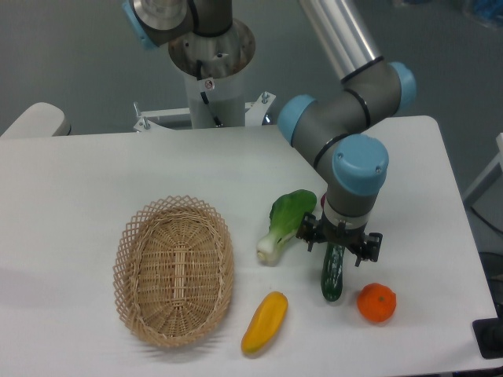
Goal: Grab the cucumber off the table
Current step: 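Lower the open gripper around the cucumber and close on it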
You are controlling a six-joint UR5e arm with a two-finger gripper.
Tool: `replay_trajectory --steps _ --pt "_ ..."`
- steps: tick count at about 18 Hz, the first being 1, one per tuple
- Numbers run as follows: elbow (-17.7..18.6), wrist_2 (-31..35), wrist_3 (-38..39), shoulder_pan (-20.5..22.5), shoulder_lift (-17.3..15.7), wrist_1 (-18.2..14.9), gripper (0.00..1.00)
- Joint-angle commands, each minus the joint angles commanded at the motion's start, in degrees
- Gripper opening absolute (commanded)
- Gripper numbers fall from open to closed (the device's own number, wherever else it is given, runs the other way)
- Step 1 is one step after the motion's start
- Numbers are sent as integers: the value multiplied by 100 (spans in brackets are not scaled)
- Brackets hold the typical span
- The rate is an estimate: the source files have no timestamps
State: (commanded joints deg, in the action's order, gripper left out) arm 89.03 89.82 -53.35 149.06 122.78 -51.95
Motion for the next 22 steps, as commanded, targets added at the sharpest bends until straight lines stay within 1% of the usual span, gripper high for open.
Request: replay_trajectory --steps 2,7,8,10,12,15,16,17,19,20,22 --pt "0 150 0 0 18 36 100" --pt "141 150 0 -9 71 89 100" --pt "202 150 0 -9 80 124 100" --pt "421 150 -17 -9 62 377 100" --pt "545 150 -44 -9 53 519 100" --pt "554 150 -53 -17 62 528 100" --pt "545 142 -62 -17 54 528 98" --pt "536 142 -62 -17 62 520 82" --pt "510 133 -97 -17 62 520 38" --pt "492 133 -158 -9 62 520 27" --pt "492 142 -316 -9 62 520 18"
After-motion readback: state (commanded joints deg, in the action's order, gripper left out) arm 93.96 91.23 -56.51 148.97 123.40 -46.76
